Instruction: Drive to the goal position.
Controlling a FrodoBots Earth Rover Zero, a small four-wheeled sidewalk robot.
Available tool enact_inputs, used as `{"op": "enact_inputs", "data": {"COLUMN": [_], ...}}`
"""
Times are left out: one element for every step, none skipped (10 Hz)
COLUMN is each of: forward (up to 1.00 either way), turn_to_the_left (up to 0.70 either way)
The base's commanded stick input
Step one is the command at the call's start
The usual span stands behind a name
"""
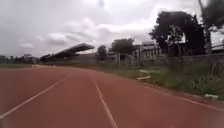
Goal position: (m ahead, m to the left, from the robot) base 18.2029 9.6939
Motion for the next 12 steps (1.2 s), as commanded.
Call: {"op": "enact_inputs", "data": {"forward": [0.70,0.70,0.70,0.70,0.70,0.70,0.70,0.70,0.70,0.70,0.70,0.70], "turn_to_the_left": [0.00,0.00,0.00,0.00,0.00,0.00,0.00,0.00,0.00,0.00,0.00,0.00]}}
